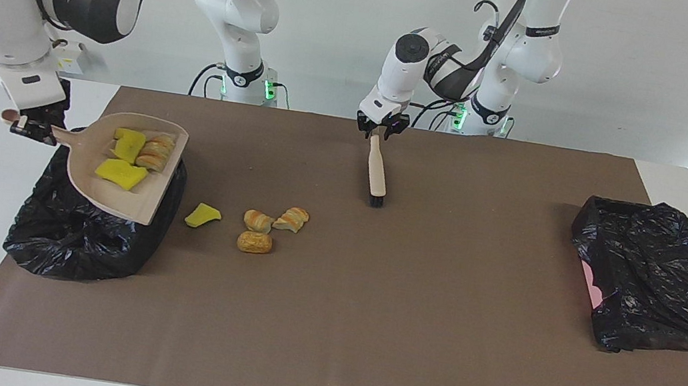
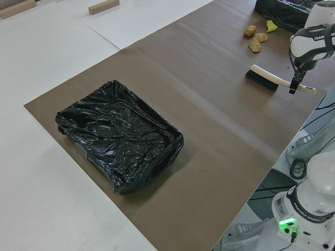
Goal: Sweep and dump trash in bin
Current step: 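Carry the dustpan with the right gripper and tip it into the bag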
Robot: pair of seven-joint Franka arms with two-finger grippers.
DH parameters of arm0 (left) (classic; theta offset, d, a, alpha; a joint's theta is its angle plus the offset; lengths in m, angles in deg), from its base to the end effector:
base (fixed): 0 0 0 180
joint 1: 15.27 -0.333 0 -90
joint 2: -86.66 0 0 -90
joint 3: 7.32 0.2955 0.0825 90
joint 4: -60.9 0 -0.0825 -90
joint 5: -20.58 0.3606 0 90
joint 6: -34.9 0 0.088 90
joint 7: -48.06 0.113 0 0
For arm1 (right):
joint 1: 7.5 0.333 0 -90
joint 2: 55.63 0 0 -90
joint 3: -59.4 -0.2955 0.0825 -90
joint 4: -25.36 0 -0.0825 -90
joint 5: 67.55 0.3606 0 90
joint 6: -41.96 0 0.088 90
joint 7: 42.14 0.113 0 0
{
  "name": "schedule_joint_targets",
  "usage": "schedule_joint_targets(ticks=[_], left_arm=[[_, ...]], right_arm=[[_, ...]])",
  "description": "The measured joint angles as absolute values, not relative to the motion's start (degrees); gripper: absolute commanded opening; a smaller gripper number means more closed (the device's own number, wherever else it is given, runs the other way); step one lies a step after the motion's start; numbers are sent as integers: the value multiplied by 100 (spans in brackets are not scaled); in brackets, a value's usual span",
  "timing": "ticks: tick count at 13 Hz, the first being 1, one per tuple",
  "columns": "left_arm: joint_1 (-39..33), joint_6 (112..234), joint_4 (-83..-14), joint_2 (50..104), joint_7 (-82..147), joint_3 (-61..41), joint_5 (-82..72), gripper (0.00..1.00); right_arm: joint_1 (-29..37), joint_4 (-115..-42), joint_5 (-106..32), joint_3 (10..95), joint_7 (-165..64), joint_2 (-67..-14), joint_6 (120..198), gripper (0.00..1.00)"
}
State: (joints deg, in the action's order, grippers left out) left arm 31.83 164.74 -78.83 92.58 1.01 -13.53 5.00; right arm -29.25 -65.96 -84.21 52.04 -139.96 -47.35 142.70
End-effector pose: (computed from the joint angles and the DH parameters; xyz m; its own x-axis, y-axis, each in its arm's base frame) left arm 0.2624 -0.3653 0.3270 0.9792 0.0663 -0.1917 0.0796 -0.9949 0.0625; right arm 0.5580 -0.1757 0.5276 0.0594 0.9626 -0.2645 0.9975 -0.0676 -0.0219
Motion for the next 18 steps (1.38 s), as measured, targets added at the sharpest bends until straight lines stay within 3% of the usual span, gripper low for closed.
schedule_joint_targets(ticks=[5, 11, 14, 18], left_arm=[[2185, 16426, -7453, 9178, 191, -1277, 966, 100], [552, 16009, -7161, 9172, 1232, -1238, 1396, 100], [-167, 15890, -7160, 9142, 2097, -1237, 1401, 100], [-1060, 15783, -7132, 9146, 3286, -1228, 1411, 100]], right_arm=[[-3194, -6821, -9594, 5205, -14055, -4823, 14796, 0], [-2760, -8022, -11391, 5149, -12670, -5510, 15340, 0], [-2676, -8475, -11614, 5149, -12250, -5834, 15371, 0], [-2942, -8540, -11692, 5172, -12242, -5888, 15623, 0]])
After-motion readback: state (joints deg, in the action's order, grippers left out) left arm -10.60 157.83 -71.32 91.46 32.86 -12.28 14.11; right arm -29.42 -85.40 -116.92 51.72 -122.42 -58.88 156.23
